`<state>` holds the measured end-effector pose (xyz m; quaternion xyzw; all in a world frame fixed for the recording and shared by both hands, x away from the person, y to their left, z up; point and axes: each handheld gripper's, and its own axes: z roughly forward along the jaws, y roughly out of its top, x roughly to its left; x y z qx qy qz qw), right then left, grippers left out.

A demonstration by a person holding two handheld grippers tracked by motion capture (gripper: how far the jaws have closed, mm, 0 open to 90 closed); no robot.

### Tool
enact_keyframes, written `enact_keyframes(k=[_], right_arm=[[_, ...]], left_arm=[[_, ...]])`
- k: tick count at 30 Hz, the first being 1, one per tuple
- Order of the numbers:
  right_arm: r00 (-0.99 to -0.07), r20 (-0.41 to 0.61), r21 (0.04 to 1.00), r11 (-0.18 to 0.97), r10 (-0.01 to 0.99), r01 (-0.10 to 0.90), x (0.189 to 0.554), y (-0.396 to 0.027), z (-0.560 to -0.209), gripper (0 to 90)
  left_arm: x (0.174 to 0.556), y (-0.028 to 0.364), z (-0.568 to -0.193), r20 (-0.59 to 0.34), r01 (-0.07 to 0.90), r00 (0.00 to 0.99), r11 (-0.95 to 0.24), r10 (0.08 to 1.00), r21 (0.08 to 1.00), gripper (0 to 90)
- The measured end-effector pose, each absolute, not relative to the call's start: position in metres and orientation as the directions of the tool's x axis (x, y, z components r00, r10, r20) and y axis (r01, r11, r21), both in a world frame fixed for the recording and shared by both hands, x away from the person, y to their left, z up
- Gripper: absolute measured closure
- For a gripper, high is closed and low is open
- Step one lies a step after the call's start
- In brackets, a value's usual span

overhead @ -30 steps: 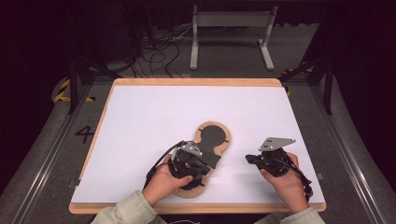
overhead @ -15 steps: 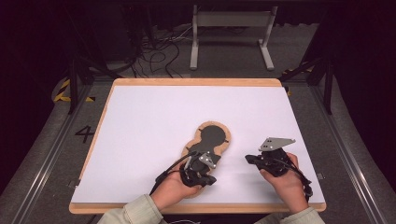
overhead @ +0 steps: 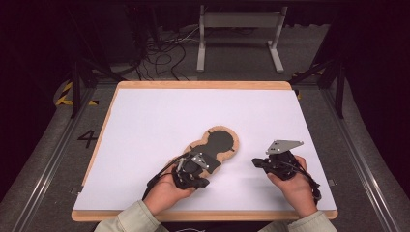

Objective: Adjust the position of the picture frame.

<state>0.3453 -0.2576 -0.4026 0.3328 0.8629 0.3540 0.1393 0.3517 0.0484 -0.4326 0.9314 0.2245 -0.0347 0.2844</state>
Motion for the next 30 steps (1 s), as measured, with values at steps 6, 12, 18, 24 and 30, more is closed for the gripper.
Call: enact_keyframes(k=[6, 12, 18, 24, 30], right_arm=[[-0.743, -0.007, 0.704, 0.531, 0.669, 0.471, 0.349, -0.254, -0.402, 90.0], [-0.743, -0.006, 0.706, 0.529, 0.669, 0.471, 0.356, -0.252, -0.403, 90.0], [-0.749, -0.009, 0.708, 0.533, 0.662, 0.463, 0.368, -0.244, -0.403, 90.0], [-0.742, -0.023, 0.707, 0.536, 0.670, 0.462, 0.382, -0.238, -0.405, 90.0], [-0.707, -0.009, 0.699, 0.510, 0.707, 0.501, 0.404, -0.230, -0.415, 90.0]], left_arm=[[0.356, 0.063, -0.432, -0.182, 0.475, 0.875, -0.720, 0.449, 0.507, 90.0], [0.360, 0.080, -0.433, -0.168, 0.517, 0.843, -0.682, 0.511, 0.517, 90.0], [0.359, 0.113, -0.422, -0.232, 0.554, 0.811, -0.578, 0.537, 0.599, 89.9], [0.356, 0.157, -0.413, -0.206, 0.601, 0.720, -0.447, 0.663, 0.663, 89.7], [0.354, 0.193, -0.418, -0.166, 0.663, 0.585, -0.350, 0.794, 0.662, 89.6]])
